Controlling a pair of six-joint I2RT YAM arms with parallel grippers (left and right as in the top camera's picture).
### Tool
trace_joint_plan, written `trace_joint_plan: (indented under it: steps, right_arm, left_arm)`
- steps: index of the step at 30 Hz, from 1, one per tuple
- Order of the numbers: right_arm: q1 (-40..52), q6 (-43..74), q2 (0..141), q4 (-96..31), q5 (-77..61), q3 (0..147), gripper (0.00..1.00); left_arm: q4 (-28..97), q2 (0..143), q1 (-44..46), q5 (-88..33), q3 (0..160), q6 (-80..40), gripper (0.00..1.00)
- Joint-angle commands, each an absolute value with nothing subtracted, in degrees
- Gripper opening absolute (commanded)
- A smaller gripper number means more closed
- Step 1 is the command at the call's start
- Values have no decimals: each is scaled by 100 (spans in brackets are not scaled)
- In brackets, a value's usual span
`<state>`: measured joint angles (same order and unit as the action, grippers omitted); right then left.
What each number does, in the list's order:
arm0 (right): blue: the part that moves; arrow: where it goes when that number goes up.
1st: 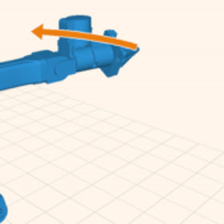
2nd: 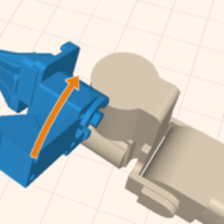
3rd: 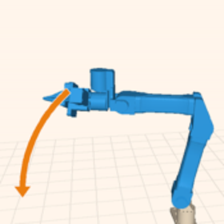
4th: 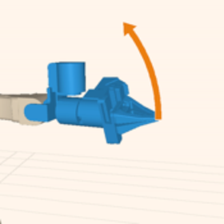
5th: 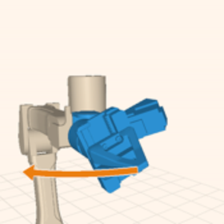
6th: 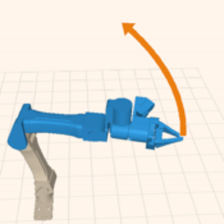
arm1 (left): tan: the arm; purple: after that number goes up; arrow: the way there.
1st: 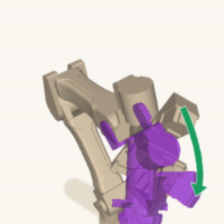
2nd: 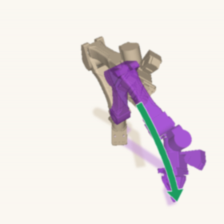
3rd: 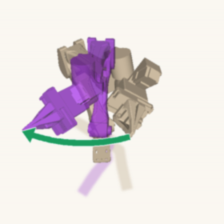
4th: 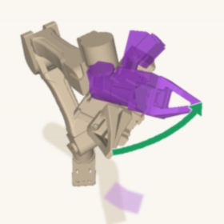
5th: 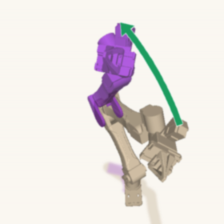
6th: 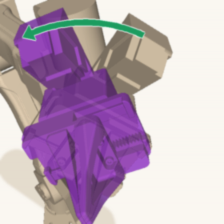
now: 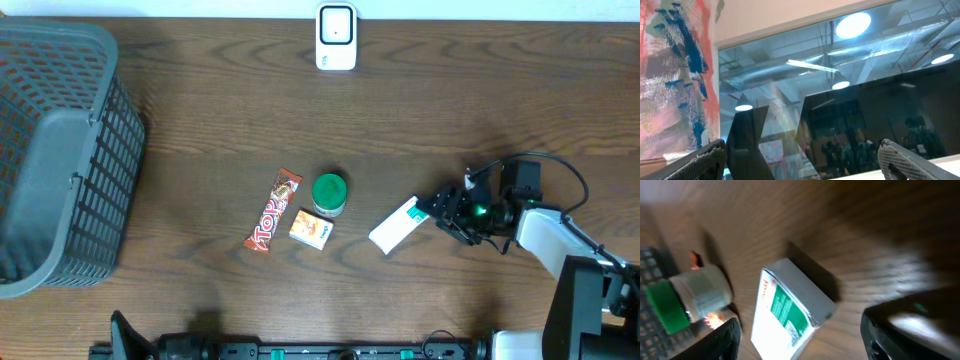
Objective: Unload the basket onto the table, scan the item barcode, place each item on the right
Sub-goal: 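Lower the right gripper onto the Panadol box and grasp it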
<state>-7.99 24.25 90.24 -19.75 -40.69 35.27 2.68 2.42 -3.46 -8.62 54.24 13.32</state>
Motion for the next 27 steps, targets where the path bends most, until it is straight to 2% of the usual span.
trace_joint_plan:
  steps: [1,2,5,8,16,21,27]
  right_arm:
    - [-663,2749,9227,-1824,-3605,3186,74]
    - [-635,2773,9227,-1772,-3573,3186,73]
    - [-497,3057,9227,-1726,-3288,3186,58]
    - [-329,3085,9227,-1723,-3129,3186,47]
    - [-23,3083,9227,-1623,-2987,3186,32]
    - [-23,3081,9227,-1629,-2991,3186,18]
    - [-34,3059,9225,-1627,-3133,3186,11]
  left_arm:
    - [274,231,-318,-829,5422,1299,96]
    - [276,231,-318,-829,5422,1299,96]
    - [283,231,-318,-829,5422,1299,96]
    - [294,231,-318,-829,5422,1299,97]
    - [318,231,-318,-829,5422,1299,96]
    - [403,231,-318,-829,5422,1299,96]
    - [718,231,-318,-829,5422,1299,96]
